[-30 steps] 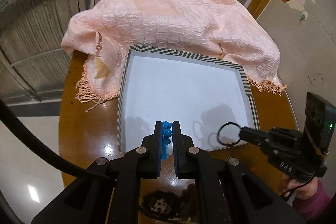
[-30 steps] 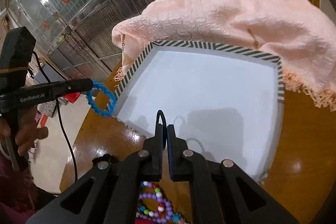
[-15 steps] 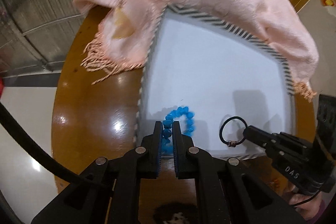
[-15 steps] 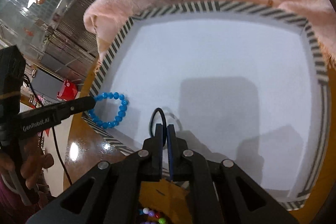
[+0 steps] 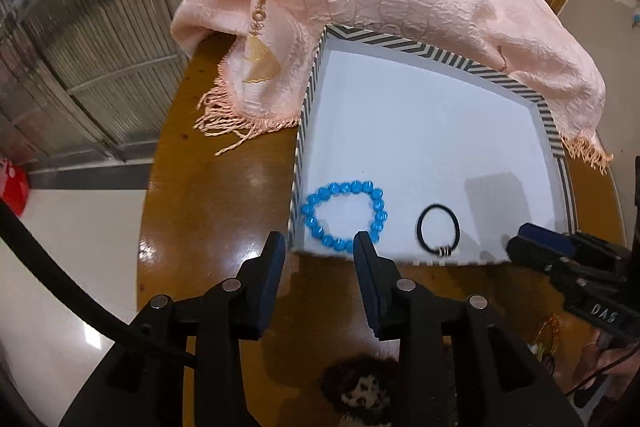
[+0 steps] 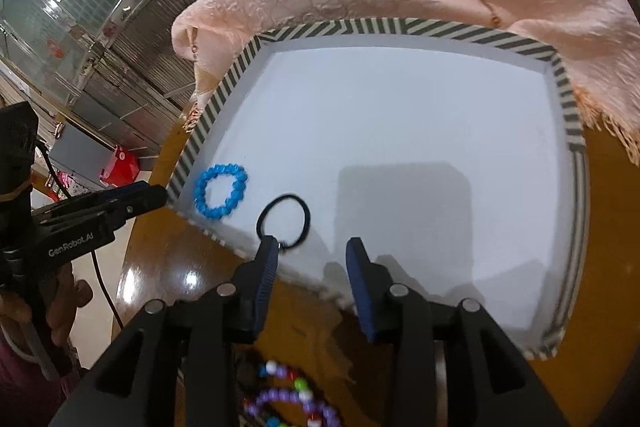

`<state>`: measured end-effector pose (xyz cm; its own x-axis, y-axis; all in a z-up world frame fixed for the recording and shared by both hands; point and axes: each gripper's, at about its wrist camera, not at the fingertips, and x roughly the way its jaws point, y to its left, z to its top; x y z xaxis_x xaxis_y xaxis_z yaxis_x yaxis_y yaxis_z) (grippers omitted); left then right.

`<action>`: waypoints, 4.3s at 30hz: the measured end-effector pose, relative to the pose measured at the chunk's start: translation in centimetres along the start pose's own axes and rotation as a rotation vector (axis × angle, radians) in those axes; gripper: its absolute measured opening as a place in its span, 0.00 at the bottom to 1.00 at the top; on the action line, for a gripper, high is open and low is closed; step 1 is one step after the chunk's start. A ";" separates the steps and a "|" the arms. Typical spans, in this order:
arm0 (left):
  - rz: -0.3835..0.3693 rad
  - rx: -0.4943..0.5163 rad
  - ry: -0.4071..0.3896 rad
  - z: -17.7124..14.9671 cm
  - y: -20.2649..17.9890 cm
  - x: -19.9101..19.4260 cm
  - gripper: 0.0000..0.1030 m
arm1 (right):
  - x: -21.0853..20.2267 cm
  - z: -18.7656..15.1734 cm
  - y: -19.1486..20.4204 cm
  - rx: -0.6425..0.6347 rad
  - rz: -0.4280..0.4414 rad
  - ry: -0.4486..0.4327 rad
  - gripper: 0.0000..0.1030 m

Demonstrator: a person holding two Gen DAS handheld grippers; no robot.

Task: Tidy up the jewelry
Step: 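Carry both items into the white tray and open both tools, then withdraw both tools from the tray back over the jewelry pile, then grasp black scrunchie with left tool while right tool grasps brown scrunchie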

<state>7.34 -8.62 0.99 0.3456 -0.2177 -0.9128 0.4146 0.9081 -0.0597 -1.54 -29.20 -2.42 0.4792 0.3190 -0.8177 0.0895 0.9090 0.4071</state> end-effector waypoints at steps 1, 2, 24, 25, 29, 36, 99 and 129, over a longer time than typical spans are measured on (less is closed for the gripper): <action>0.006 0.006 -0.003 -0.4 -0.1 -0.3 0.26 | -0.4 -0.4 -0.1 0.007 0.003 -0.002 0.37; 0.012 0.011 -0.006 -0.6 -0.1 -0.6 0.26 | -0.7 -0.7 -0.1 0.012 0.003 -0.003 0.38; 0.031 0.045 -0.106 -4.0 -3.3 -4.7 0.26 | -7.2 -4.6 0.3 -0.004 -0.133 -0.112 0.55; 0.033 0.047 -0.106 -4.0 -3.3 -4.7 0.26 | -7.2 -4.6 0.2 0.000 -0.135 -0.113 0.56; 0.040 0.044 -0.107 -4.2 -3.3 -4.7 0.26 | -7.5 -4.9 -0.1 0.009 -0.144 -0.109 0.56; 0.041 0.027 -0.119 -4.6 -3.4 -5.5 0.26 | -8.3 -5.4 -0.2 0.013 -0.148 -0.120 0.58; 0.067 0.046 -0.124 -12.2 -2.7 -8.0 0.26 | -9.6 -12.5 3.9 -0.041 -0.172 -0.082 0.66; -0.137 -0.218 0.031 -10.3 2.9 -4.0 0.30 | -4.5 -11.7 6.6 -0.171 -0.036 0.007 0.60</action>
<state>-1.56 -1.45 0.35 0.2709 -0.3362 -0.9020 0.2636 0.9271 -0.2664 -13.37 -21.46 -0.80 0.4724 0.2867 -0.8335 -0.0435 0.9520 0.3028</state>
